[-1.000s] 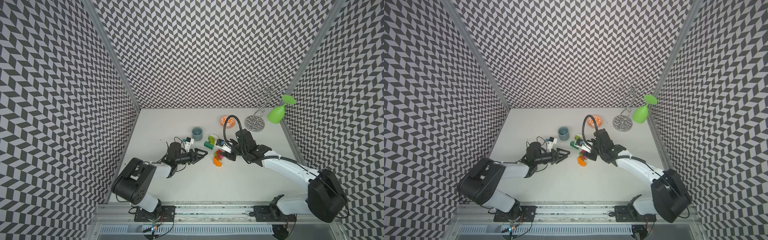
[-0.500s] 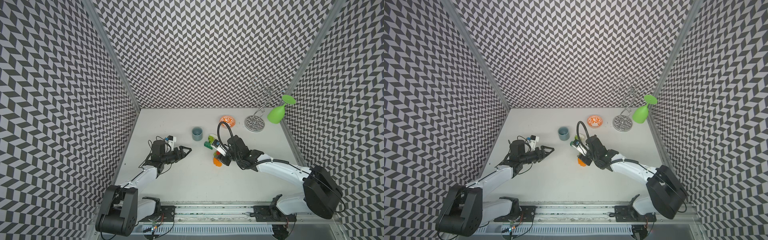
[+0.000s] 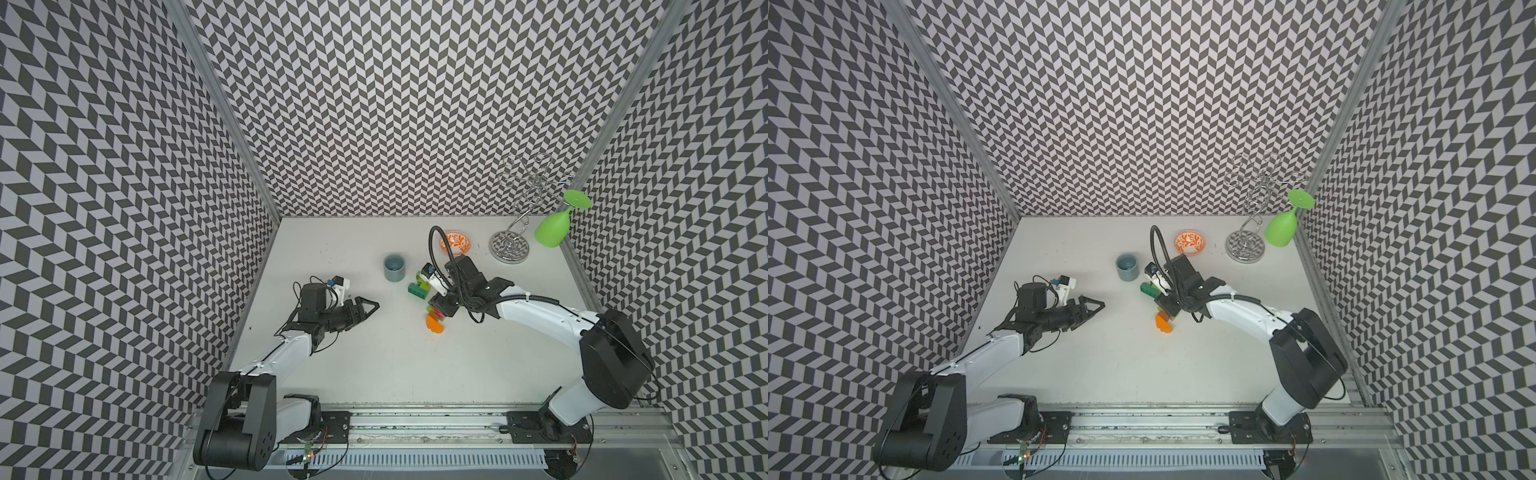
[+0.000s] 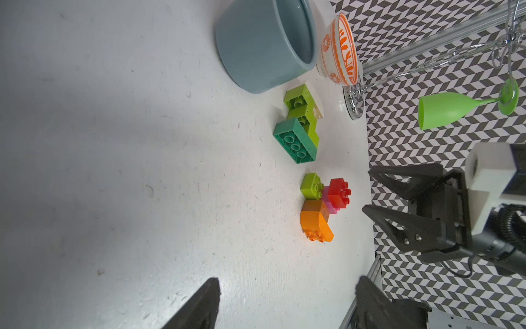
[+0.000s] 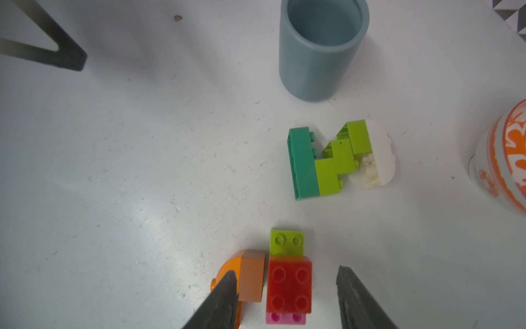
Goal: Assemble the letter s with lego
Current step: Pick up the lego brick from the center of the board.
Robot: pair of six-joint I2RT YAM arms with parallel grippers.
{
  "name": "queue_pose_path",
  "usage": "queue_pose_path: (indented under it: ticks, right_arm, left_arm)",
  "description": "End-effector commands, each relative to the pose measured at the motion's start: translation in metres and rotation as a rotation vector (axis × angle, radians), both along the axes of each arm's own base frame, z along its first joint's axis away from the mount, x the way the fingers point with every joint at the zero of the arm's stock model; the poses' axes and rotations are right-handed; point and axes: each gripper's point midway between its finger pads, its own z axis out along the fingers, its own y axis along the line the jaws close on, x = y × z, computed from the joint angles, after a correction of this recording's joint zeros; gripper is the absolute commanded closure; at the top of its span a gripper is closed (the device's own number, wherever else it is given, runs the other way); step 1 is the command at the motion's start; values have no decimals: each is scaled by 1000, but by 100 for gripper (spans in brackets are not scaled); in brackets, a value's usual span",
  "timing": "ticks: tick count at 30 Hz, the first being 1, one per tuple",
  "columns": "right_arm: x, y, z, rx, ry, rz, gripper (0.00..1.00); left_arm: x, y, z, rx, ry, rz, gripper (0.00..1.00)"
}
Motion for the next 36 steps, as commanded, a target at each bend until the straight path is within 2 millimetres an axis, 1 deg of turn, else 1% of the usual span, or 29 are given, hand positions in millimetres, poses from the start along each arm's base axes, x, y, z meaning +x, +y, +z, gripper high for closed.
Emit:
queue_pose_path:
  ticks: [1,3,5,8,9,11,13,16,20,24,29,32,34,36]
  right_arm:
    - [-6,0,26,139,-27,-89,43]
    - [-4,-1,32,156,-58,-100,42]
    - [3,-3,32,126,-68,-98,41]
    - [11,-2,17,39,-3,-81,40]
    - [10,-2,5,-4,34,-65,40]
    - [12,0,-8,-47,74,-46,40]
    - [14,2,-10,-52,78,-41,39]
    - [19,4,-8,-46,68,-49,37]
    - [18,2,-20,-81,110,-40,36]
    - [14,3,-32,-99,155,-24,41]
    - [20,-3,-39,-103,170,-52,46]
    - [22,-5,-39,-104,167,-62,54]
    - [22,-6,-38,-106,162,-65,64]
    - [22,-7,-36,-103,158,-64,72]
  left_arm:
    - [0,2,5,0,-18,-13,24]
    - [2,4,7,4,-18,-13,24]
    - [4,6,10,18,-19,-15,24]
    - [6,12,15,52,-29,-16,24]
    - [7,14,15,55,-29,-12,23]
    - [7,17,15,40,-29,-8,23]
    - [8,16,16,33,-28,-14,24]
    - [8,18,14,30,-25,-9,23]
    - [9,17,12,10,-19,-19,24]
    - [9,17,12,0,-18,-22,24]
    - [9,17,12,-4,-19,-21,24]
    - [9,17,11,-7,-17,-22,24]
    - [9,17,11,-6,-17,-22,25]
    - [9,18,11,-6,-18,-19,25]
